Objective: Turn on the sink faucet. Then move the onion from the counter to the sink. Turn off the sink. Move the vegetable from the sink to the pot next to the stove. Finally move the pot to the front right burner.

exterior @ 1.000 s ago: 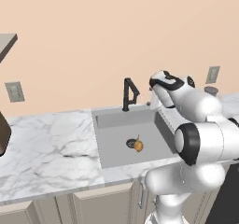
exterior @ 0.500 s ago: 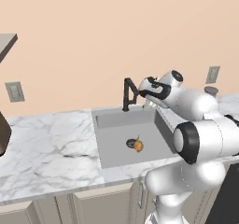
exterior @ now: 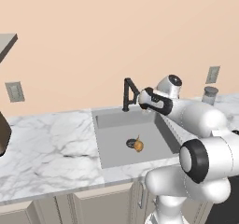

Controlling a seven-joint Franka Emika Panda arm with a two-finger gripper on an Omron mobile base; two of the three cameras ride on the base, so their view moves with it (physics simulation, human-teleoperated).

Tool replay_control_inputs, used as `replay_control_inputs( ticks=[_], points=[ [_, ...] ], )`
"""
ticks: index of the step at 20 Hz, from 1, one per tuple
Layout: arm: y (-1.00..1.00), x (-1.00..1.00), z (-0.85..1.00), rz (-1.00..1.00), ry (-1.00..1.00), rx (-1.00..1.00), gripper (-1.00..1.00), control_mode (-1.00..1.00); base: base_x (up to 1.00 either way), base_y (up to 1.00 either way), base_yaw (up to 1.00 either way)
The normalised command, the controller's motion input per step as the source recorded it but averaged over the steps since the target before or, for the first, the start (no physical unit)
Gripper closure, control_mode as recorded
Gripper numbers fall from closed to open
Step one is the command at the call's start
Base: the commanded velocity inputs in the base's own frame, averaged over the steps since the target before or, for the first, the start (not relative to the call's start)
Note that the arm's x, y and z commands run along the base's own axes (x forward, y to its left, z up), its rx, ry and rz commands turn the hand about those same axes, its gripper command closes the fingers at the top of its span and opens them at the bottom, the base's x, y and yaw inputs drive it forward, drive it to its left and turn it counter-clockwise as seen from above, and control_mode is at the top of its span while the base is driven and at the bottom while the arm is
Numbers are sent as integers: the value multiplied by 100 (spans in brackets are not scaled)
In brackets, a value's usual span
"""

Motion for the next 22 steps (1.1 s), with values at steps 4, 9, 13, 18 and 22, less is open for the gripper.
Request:
replay_control_inputs(
  ticks=[4, 9, 13, 18, 22],
  points=[
    [20, -20, -2, -30, 11, 8, -100, -100, 0, 0, 0],
    [19, 0, -9, -34, 16, 5, -100, -100, 0, 0, 0],
    [12, 3, -24, -30, 18, 0, -100, -100, 0, 0, 0],
    [0, 4, -23, -10, 15, 0, -100, -100, 0, 0, 0],
    [0, 3, -26, 0, 8, -1, -100, -100, 0, 0, 0]
  ],
)
